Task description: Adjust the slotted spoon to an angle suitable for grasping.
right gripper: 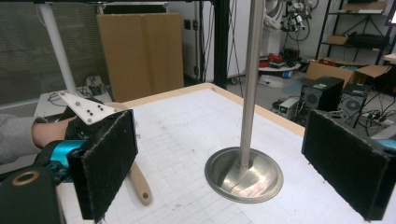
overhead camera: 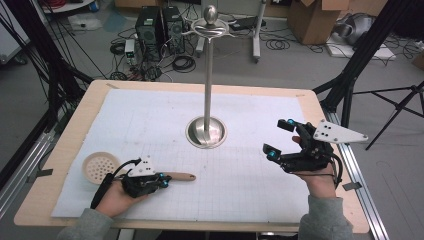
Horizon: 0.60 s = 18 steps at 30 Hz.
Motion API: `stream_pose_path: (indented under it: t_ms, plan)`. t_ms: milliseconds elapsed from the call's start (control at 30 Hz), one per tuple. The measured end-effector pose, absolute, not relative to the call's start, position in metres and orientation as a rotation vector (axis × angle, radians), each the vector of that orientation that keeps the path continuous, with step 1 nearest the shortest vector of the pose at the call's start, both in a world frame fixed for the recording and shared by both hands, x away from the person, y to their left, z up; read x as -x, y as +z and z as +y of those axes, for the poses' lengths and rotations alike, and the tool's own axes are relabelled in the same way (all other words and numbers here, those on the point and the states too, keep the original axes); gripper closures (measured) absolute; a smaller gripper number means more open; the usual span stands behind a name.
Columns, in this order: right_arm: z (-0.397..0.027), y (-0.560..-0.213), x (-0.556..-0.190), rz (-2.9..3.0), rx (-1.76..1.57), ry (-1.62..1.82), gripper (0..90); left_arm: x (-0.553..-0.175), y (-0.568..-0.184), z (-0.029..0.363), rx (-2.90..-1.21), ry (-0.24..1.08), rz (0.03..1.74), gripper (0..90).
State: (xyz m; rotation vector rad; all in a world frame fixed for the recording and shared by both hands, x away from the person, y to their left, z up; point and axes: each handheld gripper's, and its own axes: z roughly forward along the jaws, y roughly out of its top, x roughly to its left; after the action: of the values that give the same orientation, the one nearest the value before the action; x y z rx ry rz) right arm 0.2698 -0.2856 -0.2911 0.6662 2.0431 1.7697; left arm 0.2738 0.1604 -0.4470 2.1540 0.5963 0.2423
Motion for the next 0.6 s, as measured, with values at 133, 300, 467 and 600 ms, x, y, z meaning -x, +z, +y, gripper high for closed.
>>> stream_pose_path:
  t_ms: [133,300,467,600]
  plan:
    - [-0.287,-0.291,-0.269,2.037,-0.671,1.775,9.5,-0.276,-0.448,0.154,-2.155,0.252,0.585,89.7]
    - [-0.290,-0.291,-0.267,2.031,-0.675,1.775,9.5,-0.280,-0.448,0.152,-2.154,0.280,0.599,89.7]
    - [-0.290,-0.292,-0.265,2.035,-0.678,1.768,9.5,-0.286,-0.448,0.150,-2.144,0.304,0.621,89.7]
    - [-0.292,-0.292,-0.264,2.035,-0.681,1.760,9.5,-0.291,-0.448,0.149,-2.144,0.314,0.633,89.8]
